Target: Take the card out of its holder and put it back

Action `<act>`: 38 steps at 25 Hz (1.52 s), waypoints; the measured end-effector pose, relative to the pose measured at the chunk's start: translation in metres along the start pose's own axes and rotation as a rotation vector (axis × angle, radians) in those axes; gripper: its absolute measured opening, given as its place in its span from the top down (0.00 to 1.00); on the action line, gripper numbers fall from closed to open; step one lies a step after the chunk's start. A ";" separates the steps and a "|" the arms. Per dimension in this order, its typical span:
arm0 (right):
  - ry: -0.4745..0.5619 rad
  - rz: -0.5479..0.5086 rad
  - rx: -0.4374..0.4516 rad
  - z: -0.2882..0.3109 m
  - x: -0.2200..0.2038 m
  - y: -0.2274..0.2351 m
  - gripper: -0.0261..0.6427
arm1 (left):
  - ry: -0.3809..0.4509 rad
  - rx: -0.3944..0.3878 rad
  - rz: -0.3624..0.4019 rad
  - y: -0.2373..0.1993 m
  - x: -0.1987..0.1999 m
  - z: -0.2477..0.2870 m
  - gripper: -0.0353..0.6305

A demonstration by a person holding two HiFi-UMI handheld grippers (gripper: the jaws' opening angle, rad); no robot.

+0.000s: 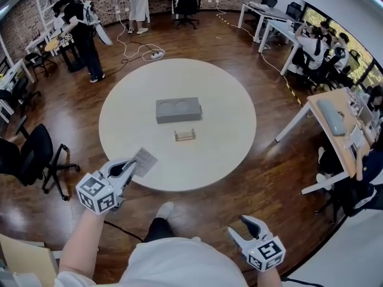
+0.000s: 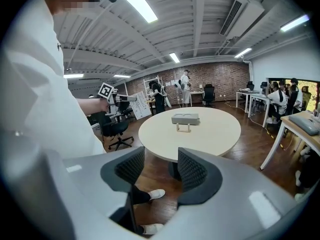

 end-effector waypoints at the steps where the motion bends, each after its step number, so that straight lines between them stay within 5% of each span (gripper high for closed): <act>1: 0.003 0.008 -0.014 0.001 0.002 0.000 0.64 | -0.005 -0.018 0.013 -0.006 0.005 0.006 0.92; 11: 0.005 0.106 -0.201 0.017 0.020 0.002 0.64 | -0.081 -0.272 0.165 -0.088 0.051 0.102 0.92; 20: -0.017 0.187 -0.355 0.054 0.040 -0.029 0.64 | -0.151 -0.492 0.232 -0.155 0.046 0.192 0.92; 30: -0.071 0.293 -0.482 0.070 0.047 -0.062 0.64 | -0.213 -0.618 0.186 -0.183 0.012 0.258 0.92; 38: -0.100 0.317 -0.525 0.073 0.051 -0.068 0.64 | -0.240 -0.635 0.170 -0.191 -0.005 0.286 0.92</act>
Point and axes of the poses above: the fingertips, and each gripper's own axes: z forward along the fingers, y to its right, x out of its top, the point moved 8 cm from there along -z, backward along the fingers, and after that the axes turned 10 degrees about -x, right-handed, at the moved point
